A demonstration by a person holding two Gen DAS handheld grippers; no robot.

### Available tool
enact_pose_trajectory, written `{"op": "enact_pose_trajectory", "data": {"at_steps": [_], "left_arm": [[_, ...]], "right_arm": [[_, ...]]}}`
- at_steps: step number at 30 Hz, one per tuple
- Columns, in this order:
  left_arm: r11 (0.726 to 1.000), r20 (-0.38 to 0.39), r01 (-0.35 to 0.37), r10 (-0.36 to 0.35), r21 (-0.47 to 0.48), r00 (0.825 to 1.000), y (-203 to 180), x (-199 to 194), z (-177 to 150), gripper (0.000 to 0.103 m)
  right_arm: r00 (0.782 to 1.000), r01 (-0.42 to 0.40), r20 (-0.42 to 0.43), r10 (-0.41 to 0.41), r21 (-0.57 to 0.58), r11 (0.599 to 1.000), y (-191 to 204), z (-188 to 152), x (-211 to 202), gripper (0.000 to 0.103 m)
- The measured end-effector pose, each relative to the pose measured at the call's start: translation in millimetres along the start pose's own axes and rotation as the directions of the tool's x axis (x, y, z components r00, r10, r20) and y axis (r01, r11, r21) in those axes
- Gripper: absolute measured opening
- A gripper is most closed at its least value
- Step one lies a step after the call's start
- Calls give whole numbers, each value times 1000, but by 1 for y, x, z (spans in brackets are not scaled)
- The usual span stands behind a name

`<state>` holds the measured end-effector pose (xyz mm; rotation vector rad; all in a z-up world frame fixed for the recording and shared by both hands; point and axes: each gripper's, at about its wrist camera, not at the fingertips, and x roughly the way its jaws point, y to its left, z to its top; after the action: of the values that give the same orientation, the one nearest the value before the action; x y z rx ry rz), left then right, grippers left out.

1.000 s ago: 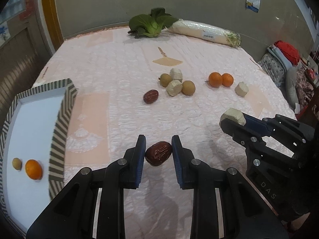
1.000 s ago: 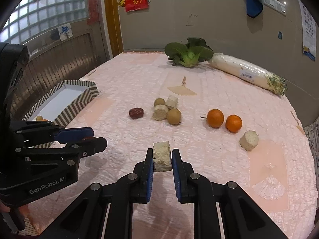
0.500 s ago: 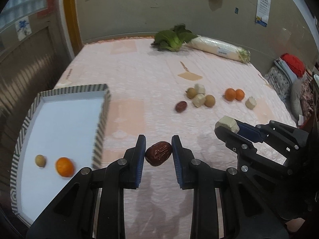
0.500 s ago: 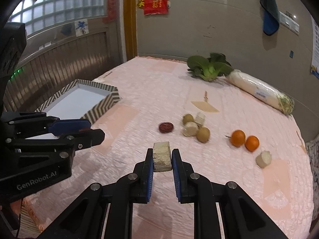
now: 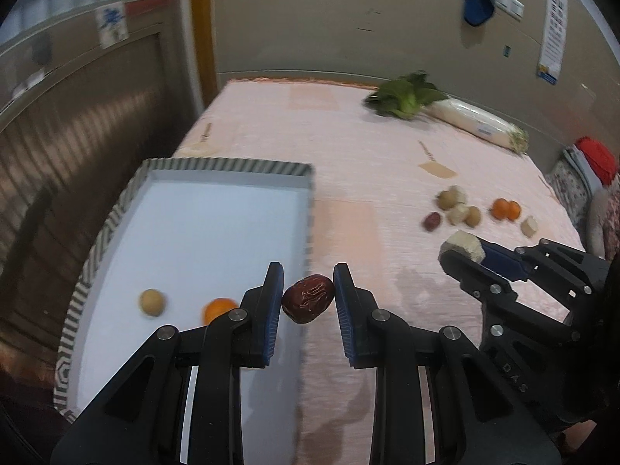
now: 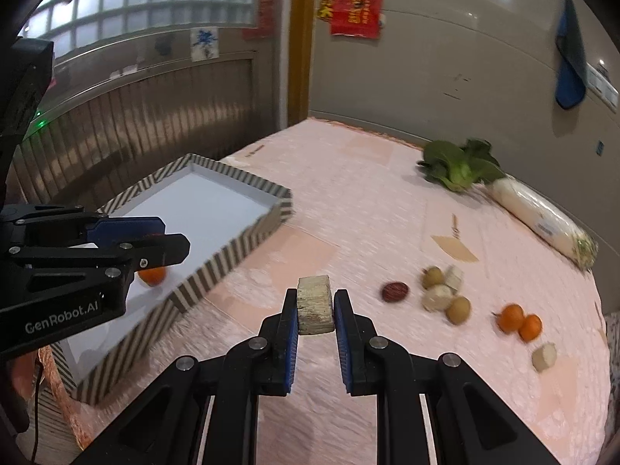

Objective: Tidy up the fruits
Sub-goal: 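Carry the red date and the white cube in both grippers over the tray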

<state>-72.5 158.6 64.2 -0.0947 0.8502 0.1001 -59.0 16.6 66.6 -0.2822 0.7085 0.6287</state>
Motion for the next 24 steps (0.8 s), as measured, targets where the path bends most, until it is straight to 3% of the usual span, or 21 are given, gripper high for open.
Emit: {"op": "enact_pose_trajectory", "data": {"at_steps": [10,24], "left_arm": [[996,-26,-59,57,-68,998,54,3,-11,26],[986,-67,-100,91,-134,994,100,13,-23,26]], "right_arm": [[998,-55,-8,55,-78,995,43,24,23,17],[992,-125,-53,118,-147,981,89,43,61,17]]}}
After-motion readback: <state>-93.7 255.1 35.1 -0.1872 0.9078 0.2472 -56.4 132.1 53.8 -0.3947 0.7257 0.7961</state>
